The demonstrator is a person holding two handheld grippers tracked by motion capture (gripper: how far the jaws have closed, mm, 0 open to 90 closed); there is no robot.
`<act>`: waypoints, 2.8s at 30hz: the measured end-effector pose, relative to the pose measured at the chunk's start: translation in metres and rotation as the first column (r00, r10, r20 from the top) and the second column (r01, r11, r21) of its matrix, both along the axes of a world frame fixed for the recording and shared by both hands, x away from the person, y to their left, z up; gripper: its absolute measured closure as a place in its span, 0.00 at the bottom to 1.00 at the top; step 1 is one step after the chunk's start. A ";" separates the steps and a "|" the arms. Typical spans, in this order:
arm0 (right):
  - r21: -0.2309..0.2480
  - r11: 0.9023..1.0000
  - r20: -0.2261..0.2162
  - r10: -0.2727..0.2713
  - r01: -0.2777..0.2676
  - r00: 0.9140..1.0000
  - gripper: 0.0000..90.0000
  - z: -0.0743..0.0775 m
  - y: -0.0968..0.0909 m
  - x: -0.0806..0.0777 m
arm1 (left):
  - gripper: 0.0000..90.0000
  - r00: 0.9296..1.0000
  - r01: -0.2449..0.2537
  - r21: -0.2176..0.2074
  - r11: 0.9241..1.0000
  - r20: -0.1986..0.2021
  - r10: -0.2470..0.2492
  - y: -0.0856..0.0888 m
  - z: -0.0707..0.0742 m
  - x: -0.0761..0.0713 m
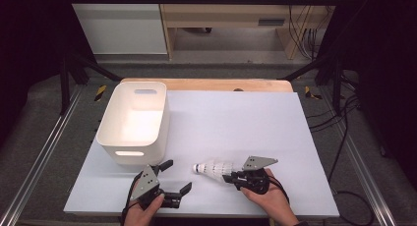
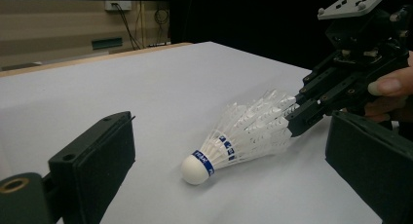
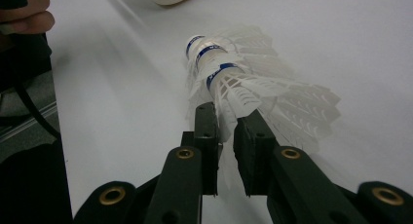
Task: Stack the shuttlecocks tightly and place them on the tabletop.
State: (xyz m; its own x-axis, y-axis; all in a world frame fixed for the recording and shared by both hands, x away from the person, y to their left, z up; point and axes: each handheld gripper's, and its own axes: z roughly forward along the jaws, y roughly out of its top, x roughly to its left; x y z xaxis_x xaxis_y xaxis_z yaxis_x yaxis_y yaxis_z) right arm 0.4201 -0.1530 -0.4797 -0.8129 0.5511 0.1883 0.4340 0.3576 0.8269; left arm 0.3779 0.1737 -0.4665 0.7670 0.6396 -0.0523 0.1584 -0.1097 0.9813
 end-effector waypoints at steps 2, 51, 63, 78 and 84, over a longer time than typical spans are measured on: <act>-0.005 1.000 0.002 -0.003 0.003 1.000 0.84 0.000 0.000 -0.001 | 0.04 1.000 -0.001 -0.001 1.000 -0.001 0.001 0.000 0.000 0.000; -0.114 0.989 0.103 -0.086 0.097 0.991 0.16 0.004 -0.003 -0.014 | 0.04 1.000 -0.003 -0.004 1.000 0.003 0.003 0.002 0.001 0.001; -0.121 0.988 0.124 -0.079 0.094 0.989 0.09 0.005 -0.008 -0.015 | 0.04 1.000 -0.003 -0.004 1.000 0.005 0.003 0.002 0.001 0.001; -0.090 0.989 0.161 -0.099 0.114 0.982 0.06 0.008 -0.024 -0.016 | 0.04 1.000 -0.004 -0.013 1.000 0.011 0.004 0.003 0.002 0.001; -0.072 0.985 0.179 -0.144 0.159 0.973 0.07 0.011 -0.031 -0.014 | 0.03 1.000 -0.003 -0.014 1.000 0.013 0.003 0.004 0.002 0.001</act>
